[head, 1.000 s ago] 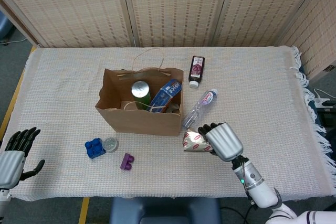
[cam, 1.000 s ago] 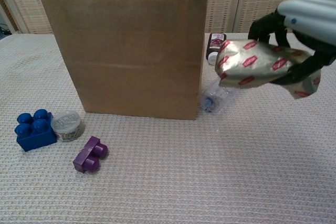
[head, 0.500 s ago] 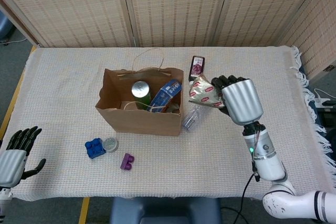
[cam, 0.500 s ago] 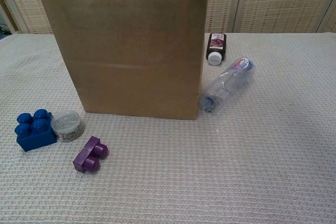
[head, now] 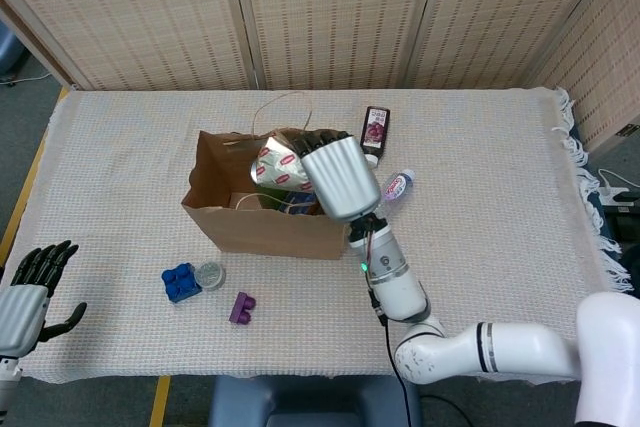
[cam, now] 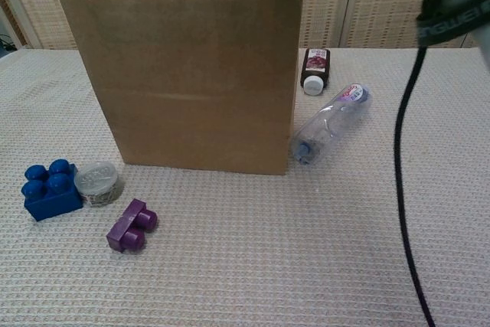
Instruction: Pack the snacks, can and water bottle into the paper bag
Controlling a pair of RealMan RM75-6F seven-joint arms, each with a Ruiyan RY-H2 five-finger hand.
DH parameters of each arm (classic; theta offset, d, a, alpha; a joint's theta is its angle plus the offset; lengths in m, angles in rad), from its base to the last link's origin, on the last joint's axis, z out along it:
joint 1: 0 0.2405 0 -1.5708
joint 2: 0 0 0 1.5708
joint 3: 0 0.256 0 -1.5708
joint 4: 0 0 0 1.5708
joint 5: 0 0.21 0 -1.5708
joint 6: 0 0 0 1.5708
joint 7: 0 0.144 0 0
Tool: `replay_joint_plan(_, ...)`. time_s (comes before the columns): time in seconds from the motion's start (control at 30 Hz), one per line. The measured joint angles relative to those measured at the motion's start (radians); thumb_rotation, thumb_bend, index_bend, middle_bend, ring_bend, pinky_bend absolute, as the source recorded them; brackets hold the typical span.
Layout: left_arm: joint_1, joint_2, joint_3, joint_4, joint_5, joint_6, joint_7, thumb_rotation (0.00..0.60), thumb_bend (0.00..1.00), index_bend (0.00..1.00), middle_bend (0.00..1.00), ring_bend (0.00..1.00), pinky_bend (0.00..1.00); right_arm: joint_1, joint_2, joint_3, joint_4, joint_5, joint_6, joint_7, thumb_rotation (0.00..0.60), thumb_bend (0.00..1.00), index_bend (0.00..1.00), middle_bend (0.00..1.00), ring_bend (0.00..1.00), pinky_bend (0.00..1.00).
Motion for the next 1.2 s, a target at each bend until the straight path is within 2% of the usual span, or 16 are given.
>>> replay_joint_plan(0.13, 0.0, -0.001, 0.0, 0.001, 0.0, 0.001, 0.004, 0.6, 0.33, 0.03, 0.0, 0.0, 0.0, 0.06, -0.099, -0.008, 0.121, 0.015, 0.023, -0.052, 0.6, 0.24, 0.49, 0.53, 0.42, 0.71)
replay_joint_plan(0.2, 0.0, -0.001, 0.0, 0.001, -0.001, 0.001, 0.004, 0.6, 0.33, 0.03, 0.0, 0.0, 0.0, 0.075, -0.131, -0.012, 0.164, 0.021, 0.032, -0.064, 0.6, 0.24, 0.43, 0.49, 0.38, 0.69)
replay_joint_plan(0.27, 0.0, -0.001, 0.0, 0.001, -0.002, 0.001, 0.004, 0.6, 0.33, 0.03, 0.0, 0.0, 0.0, 0.087, -0.16, -0.017, 0.198, 0.035, 0.038, -0.079, 0.6, 0.22, 0.27, 0.38, 0.27, 0.62)
replay_joint_plan(0.3, 0.0, -0.001, 0.0, 0.001, -0.002, 0.0, 0.004, 0.6, 0.33, 0.03, 0.0, 0.0, 0.0, 0.089, -0.166, -0.018, 0.203, 0.045, 0.039, -0.087, 0.6, 0.2, 0.14, 0.28, 0.18, 0.53)
replay_joint_plan(0.33, 0.0, -0.001, 0.0, 0.0, -0.002, 0.0, 0.004, 0.6, 0.33, 0.03, 0.0, 0.0, 0.0, 0.091, -0.171, -0.018, 0.204, 0.06, 0.04, -0.098, 0.6, 0.18, 0.07, 0.22, 0.13, 0.46)
replay_joint_plan(0.4, 0.0, -0.001, 0.0, 0.0, -0.002, 0.0, 0.004, 0.6, 0.33, 0.03, 0.0, 0.0, 0.0, 0.093, -0.174, -0.019, 0.2, 0.082, 0.042, -0.117, 0.6, 0.14, 0.0, 0.14, 0.05, 0.35)
replay_joint_plan(0.5, 0.0, -0.001, 0.0, 0.001, -0.002, 0.001, 0.004, 0.6, 0.33, 0.03, 0.0, 0.0, 0.0, 0.094, -0.172, -0.019, 0.189, 0.089, 0.056, -0.135, 0.6, 0.11, 0.0, 0.11, 0.02, 0.3)
replay_joint_plan(0.7, 0.0, -0.001, 0.001, 0.001, -0.001, 0.002, 0.004, 0.6, 0.33, 0.03, 0.0, 0.0, 0.0, 0.081, -0.14, -0.009, 0.137, 0.088, 0.078, -0.133, 0.6, 0.11, 0.0, 0.11, 0.02, 0.3)
replay_joint_plan(0.9, 0.001, -0.001, 0.001, 0.001, -0.001, 0.003, 0.005, 0.6, 0.33, 0.03, 0.0, 0.0, 0.0, 0.039, -0.065, -0.01, 0.033, 0.079, 0.101, -0.117, 0.6, 0.11, 0.0, 0.11, 0.02, 0.28)
replay_joint_plan(1.0, 0.002, -0.002, 0.001, 0.001, -0.001, 0.004, 0.007, 0.6, 0.33, 0.03, 0.0, 0.0, 0.0, 0.0, -0.005, -0.019, -0.042, 0.08, 0.111, -0.104, 0.6, 0.11, 0.0, 0.11, 0.02, 0.27)
replay_joint_plan(1.2, 0.002, -0.003, 0.001, -0.002, -0.003, 0.005, 0.022, 0.6, 0.33, 0.03, 0.0, 0.0, 0.0, -0.118, 0.175, -0.068, -0.18, 0.083, 0.116, -0.049, 0.6, 0.11, 0.0, 0.11, 0.02, 0.26)
